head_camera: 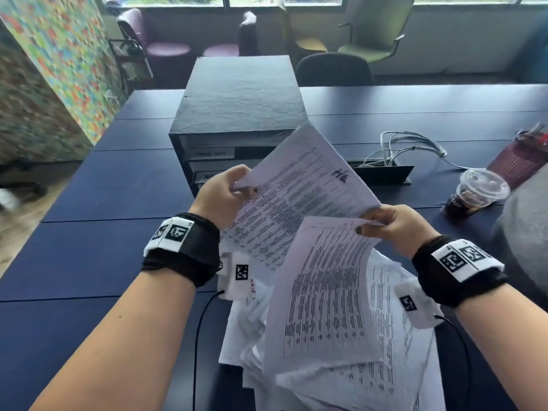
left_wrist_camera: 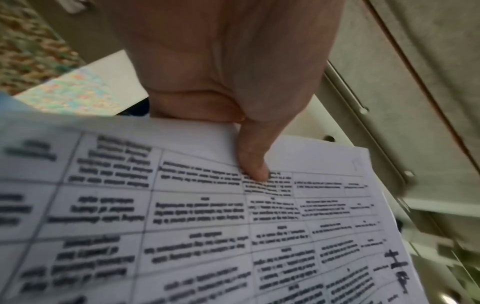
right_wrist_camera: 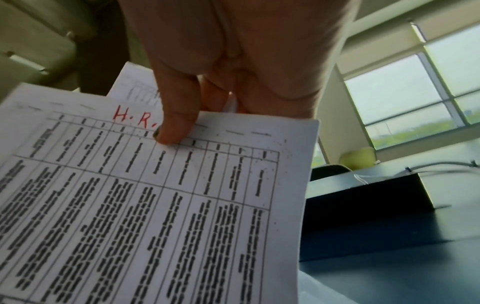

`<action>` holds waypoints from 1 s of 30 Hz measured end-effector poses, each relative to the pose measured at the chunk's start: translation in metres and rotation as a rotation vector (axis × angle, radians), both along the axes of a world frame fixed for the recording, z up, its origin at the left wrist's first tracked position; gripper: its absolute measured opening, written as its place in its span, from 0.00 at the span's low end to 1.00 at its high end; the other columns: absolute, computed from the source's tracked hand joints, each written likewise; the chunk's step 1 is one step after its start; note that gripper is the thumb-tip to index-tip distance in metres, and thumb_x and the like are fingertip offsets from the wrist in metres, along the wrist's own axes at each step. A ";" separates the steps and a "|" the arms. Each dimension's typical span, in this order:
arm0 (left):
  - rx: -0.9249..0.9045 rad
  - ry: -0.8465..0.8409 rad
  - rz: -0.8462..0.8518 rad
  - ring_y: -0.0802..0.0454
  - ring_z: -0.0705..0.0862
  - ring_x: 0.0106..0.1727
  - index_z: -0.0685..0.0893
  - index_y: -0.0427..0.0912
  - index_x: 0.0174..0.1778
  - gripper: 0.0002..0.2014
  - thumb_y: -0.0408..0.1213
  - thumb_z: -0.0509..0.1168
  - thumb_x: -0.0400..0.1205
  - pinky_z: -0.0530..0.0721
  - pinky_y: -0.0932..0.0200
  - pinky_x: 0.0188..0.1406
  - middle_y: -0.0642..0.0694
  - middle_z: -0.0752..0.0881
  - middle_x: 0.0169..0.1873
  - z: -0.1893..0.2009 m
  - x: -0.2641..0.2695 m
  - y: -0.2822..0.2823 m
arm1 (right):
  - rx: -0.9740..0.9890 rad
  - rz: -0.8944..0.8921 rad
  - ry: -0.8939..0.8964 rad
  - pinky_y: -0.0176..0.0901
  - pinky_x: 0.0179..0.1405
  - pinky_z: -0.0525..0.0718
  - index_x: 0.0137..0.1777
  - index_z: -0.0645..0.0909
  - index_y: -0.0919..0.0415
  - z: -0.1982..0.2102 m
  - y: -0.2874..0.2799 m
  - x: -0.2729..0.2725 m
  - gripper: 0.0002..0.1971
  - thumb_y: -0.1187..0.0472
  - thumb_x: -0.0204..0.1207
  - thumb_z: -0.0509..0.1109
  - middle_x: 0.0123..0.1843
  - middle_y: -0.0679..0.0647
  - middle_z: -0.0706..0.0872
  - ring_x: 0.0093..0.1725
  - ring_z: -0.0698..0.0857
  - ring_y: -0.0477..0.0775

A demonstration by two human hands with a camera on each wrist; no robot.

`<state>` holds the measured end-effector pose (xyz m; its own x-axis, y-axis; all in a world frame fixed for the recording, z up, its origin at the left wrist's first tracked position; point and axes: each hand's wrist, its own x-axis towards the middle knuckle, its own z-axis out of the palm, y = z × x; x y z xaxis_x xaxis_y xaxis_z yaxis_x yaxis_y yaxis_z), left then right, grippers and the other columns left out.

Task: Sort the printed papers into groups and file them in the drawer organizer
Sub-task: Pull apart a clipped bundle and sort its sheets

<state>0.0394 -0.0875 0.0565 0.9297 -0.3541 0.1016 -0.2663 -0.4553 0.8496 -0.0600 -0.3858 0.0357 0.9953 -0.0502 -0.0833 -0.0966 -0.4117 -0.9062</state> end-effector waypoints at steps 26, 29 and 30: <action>-0.152 0.620 -0.005 0.60 0.83 0.55 0.79 0.52 0.60 0.12 0.50 0.63 0.82 0.79 0.71 0.55 0.59 0.86 0.52 -0.086 -0.067 -0.028 | -0.327 -0.173 0.081 0.42 0.34 0.76 0.36 0.85 0.54 -0.013 0.005 0.022 0.07 0.55 0.65 0.79 0.33 0.56 0.85 0.31 0.78 0.52; 0.127 0.479 -0.081 0.56 0.84 0.54 0.81 0.50 0.58 0.11 0.41 0.68 0.80 0.81 0.64 0.50 0.56 0.87 0.51 -0.098 -0.066 -0.027 | -0.309 -0.228 0.048 0.40 0.31 0.75 0.39 0.82 0.51 -0.019 0.006 0.021 0.09 0.53 0.64 0.80 0.33 0.53 0.83 0.31 0.79 0.52; 0.152 0.464 -0.057 0.56 0.84 0.52 0.81 0.48 0.57 0.09 0.38 0.66 0.81 0.80 0.66 0.46 0.55 0.87 0.50 -0.101 -0.065 -0.026 | -0.289 -0.247 0.042 0.40 0.32 0.75 0.43 0.81 0.49 -0.019 0.005 0.019 0.12 0.52 0.64 0.80 0.35 0.53 0.84 0.32 0.80 0.52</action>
<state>-0.0258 -0.1135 -0.0443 0.8434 -0.3845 -0.3753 0.0964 -0.5789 0.8097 -0.0405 -0.3807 0.0164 0.9462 -0.3157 -0.0710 -0.2596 -0.6094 -0.7492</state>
